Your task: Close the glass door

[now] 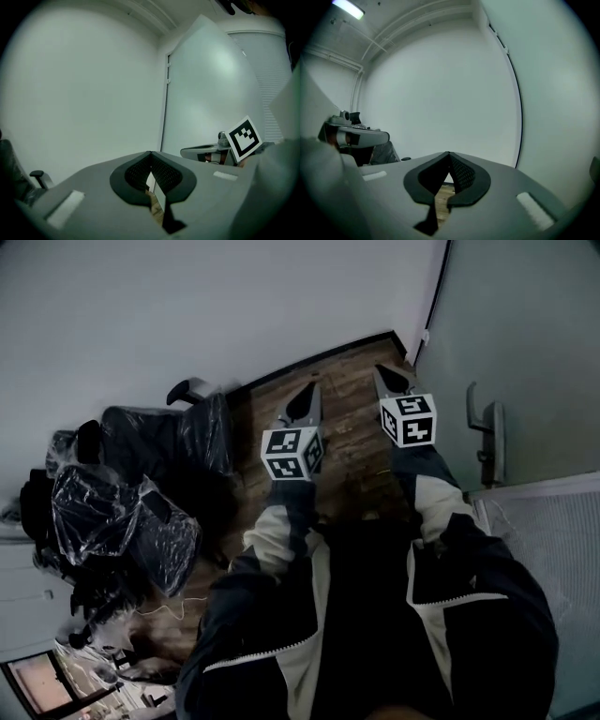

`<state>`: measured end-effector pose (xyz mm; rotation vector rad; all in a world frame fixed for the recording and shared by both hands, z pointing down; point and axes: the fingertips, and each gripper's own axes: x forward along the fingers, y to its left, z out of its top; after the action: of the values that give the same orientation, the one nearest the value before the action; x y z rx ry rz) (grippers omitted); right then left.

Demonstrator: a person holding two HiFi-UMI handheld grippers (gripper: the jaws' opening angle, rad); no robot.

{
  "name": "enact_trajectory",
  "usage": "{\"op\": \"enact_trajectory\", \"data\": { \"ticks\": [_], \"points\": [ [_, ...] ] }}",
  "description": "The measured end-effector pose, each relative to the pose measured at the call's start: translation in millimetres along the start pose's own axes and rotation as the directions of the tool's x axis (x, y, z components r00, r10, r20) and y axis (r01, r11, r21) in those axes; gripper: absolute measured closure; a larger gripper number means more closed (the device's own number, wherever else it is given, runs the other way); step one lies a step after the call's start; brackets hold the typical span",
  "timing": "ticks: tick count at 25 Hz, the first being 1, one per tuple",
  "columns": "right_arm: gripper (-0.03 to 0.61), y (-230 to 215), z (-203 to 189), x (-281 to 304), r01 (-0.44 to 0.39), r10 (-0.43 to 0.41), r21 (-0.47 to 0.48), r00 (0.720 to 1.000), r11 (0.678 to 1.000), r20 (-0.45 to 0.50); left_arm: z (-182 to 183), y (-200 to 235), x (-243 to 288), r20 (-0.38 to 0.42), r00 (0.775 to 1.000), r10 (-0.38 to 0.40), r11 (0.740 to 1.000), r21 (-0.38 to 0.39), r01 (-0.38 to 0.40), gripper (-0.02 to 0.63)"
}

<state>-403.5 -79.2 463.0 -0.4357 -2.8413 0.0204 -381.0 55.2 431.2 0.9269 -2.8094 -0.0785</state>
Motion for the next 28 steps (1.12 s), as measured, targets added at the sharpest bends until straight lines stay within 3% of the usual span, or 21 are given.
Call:
{"op": "enact_trajectory", "data": {
  "ticks": [4,6,9,12,16,21,28],
  "points": [
    [0.574,-26,-1,6,0.089,-0.091,-0.061,0.996,0.994,-0.016,-2,-23,51,-0.025,0.991,-0.134,0.990,0.034,0.134,0.611],
    [0.574,-42,-3,0,0.166,-0.168,-0.058,0.986,0.984,-0.026,-5,-41,78,-0.049,0.970,-0.238,0.971,0.026,0.239,0.611],
    [0.574,-73,-2,-13,0.324,-0.326,-0.043,0.945,0.945,-0.035,-2,-73,118,-0.075,0.905,-0.419,0.906,0.029,0.422,0.611],
    [0.574,-88,1,-22,0.439,-0.439,-0.009,0.898,0.898,-0.031,5,-96,139,-0.097,0.829,-0.551,0.829,0.052,0.557,0.611],
    [0.574,-100,3,-54,0.597,-0.596,0.029,0.802,0.802,-0.035,8,-136,152,-0.121,0.697,-0.707,0.694,0.072,0.717,0.611],
    [0.574,-98,-27,-133,0.791,-0.785,0.058,0.611,0.609,-0.104,-17,-199,131,-0.184,0.468,-0.864,0.467,0.049,0.883,0.612],
    [0.574,-86,-54,-238,0.926,-0.911,0.069,0.378,0.372,-0.165,-32,-265,92,-0.205,0.263,-0.943,0.262,0.034,0.964,0.611]
  ]
}}
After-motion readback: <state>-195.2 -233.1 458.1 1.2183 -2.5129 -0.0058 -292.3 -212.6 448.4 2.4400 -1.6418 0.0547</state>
